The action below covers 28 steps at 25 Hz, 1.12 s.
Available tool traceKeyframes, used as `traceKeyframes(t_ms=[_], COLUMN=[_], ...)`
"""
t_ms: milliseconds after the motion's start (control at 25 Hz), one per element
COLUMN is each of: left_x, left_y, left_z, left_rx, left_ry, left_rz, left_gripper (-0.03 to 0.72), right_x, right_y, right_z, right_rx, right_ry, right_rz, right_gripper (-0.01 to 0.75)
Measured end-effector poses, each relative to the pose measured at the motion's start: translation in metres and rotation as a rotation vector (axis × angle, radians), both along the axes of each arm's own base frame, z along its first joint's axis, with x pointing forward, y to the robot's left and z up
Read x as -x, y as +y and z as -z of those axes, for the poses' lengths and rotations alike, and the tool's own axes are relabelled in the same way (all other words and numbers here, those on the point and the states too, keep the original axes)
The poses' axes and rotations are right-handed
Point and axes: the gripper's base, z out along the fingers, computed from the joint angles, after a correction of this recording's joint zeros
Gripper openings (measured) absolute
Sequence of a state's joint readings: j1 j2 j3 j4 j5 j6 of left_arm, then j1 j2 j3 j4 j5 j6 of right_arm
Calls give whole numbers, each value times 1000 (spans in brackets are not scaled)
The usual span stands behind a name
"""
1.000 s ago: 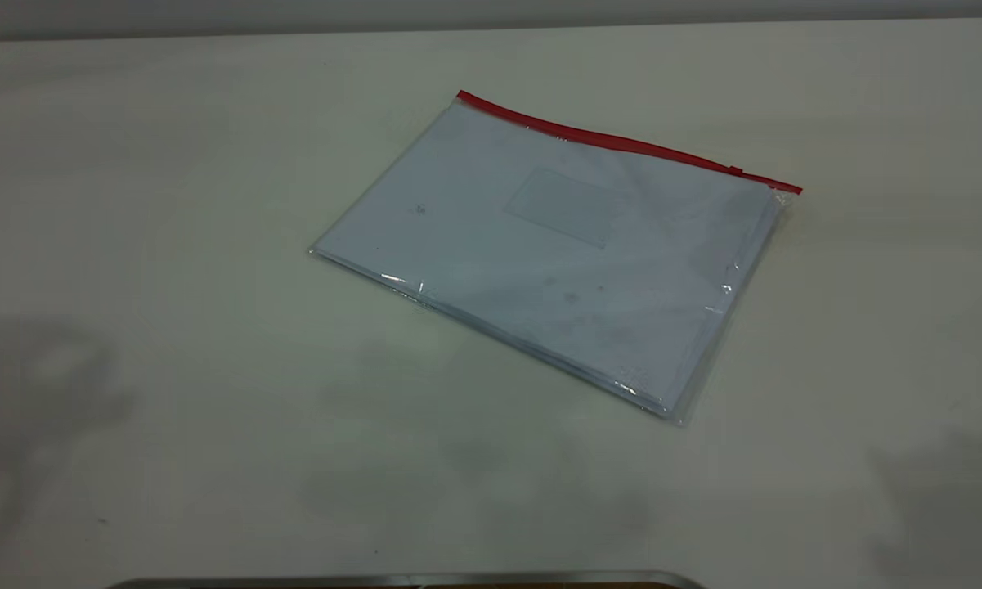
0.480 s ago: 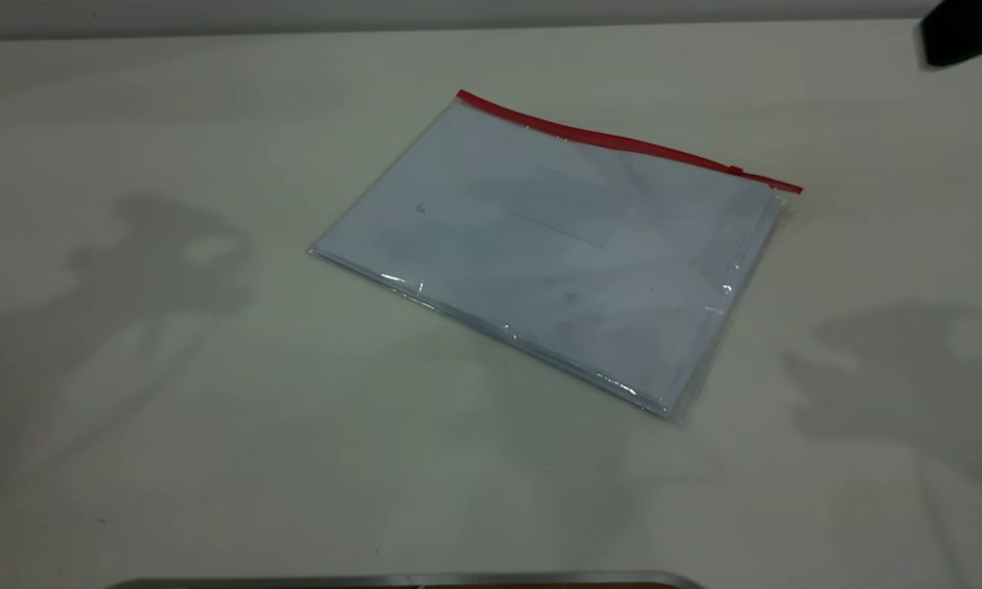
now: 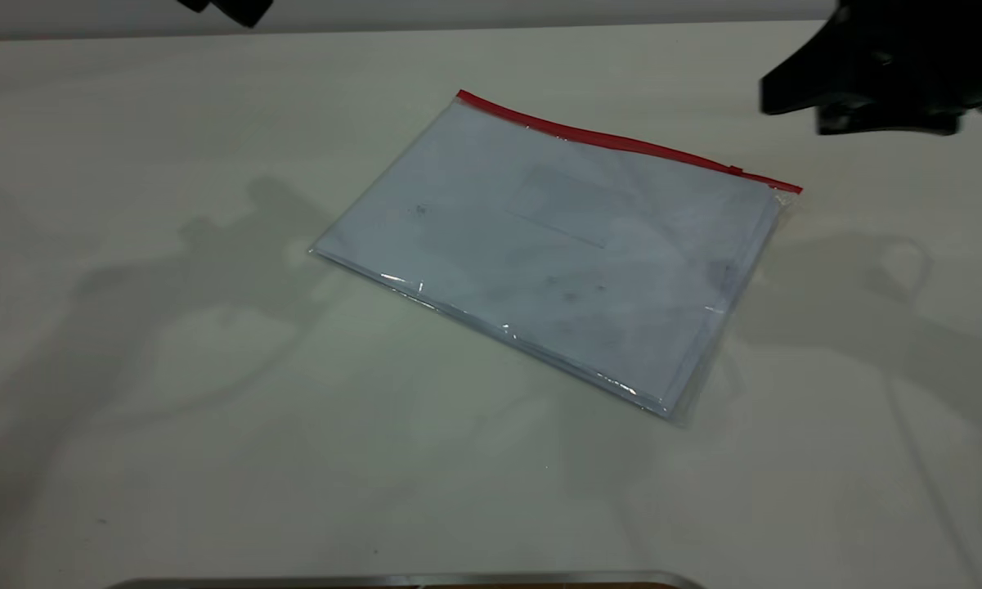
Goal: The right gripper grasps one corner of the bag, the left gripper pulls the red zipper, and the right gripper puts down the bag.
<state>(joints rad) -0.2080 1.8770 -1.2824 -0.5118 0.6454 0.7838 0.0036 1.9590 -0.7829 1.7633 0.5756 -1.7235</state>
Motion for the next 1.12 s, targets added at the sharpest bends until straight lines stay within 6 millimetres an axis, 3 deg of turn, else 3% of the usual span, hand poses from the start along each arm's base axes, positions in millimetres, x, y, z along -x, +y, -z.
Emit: traceKeyframes(t_ms=[240, 520, 760, 1120], left_x=[0, 0, 0, 0], left_y=[0, 0, 0, -4], left_z=[0, 0, 0, -2], left_rx=[-2, -3, 4, 55], left_ry=[1, -2, 1, 11], left_rz=[5, 9, 4, -25], left_gripper=[590, 590, 590, 590], right_x=[-36, -58, -59, -63], right_y=[1, -11, -51, -52], right_z=[36, 68, 84, 112], right_rx=[2, 8, 0, 9], right_ry=[30, 102, 138, 134], right_rz=[-31, -50, 15, -61], right_gripper=[580, 581, 581, 583])
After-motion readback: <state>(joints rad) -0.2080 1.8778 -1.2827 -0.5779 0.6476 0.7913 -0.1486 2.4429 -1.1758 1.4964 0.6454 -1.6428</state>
